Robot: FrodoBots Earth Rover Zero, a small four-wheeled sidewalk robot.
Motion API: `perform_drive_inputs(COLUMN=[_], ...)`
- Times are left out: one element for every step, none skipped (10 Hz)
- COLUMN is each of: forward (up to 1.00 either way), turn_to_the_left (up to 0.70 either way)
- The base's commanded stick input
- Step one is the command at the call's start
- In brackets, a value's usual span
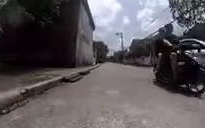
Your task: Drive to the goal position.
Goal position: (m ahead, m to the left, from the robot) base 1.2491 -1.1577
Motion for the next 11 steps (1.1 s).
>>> perform_drive_inputs(forward=[0.06, 0.0, 0.0, 0.0, 0.0, 0.0, 0.0, 0.0, 0.0, 0.0, 0.0], turn_to_the_left=[0.0, 0.0, 0.0, 0.0, 0.0, 0.0, 0.0, 0.0, -0.1, -0.39, -1.0])
